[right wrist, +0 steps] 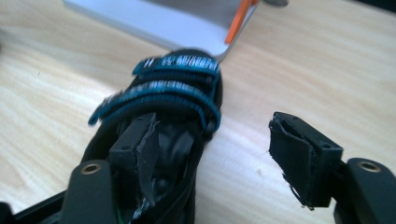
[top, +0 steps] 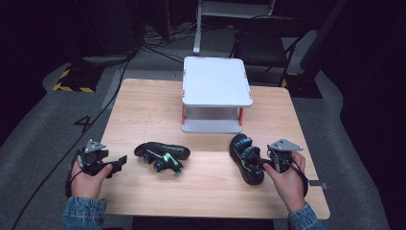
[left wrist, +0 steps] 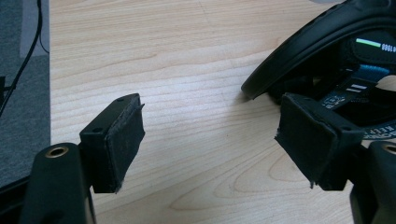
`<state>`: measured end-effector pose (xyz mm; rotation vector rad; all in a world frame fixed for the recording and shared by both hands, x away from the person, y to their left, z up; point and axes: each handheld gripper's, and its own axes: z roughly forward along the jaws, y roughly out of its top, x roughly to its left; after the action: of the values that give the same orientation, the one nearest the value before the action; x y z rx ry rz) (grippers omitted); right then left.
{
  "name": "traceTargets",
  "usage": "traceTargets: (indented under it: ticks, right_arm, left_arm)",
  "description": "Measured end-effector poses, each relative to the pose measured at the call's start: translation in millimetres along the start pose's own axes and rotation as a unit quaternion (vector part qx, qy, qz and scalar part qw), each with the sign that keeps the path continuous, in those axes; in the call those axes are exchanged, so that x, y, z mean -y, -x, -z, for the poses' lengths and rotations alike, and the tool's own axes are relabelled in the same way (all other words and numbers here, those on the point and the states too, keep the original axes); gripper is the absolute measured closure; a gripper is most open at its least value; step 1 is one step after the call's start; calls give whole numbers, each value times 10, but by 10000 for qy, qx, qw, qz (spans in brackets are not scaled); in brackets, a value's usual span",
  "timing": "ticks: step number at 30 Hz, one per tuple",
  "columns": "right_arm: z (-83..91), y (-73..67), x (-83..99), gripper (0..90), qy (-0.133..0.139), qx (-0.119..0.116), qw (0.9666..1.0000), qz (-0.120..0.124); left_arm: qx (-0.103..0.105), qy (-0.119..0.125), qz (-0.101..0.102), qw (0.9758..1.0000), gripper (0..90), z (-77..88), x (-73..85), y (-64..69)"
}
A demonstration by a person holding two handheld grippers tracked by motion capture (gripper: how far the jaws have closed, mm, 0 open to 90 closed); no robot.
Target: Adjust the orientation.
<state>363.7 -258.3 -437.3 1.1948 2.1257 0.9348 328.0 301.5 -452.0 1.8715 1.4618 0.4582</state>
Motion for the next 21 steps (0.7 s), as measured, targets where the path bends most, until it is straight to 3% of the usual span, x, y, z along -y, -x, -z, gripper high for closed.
traceTargets:
  ticks: [9, 14, 16, 21]
  right_arm:
    - [73, -51, -180, 297, 405, -256, 9988, 45]
    - [57, -155, -256, 279, 496, -652, 9966, 81]
    - [28, -235, -316, 278, 500, -939, 9943, 49]
    - [-28, -346, -428, 277, 444, -1235, 9912, 166]
  left_arm:
    - [-84, 72, 29, 9999, 230, 50, -44, -13]
    - [-153, 75, -76, 9998, 230, 28, -101, 0]
    - [-158, 67, -117, 9998, 229, 13, -124, 3]
    - [-126, 55, -140, 9998, 228, 2, -149, -22]
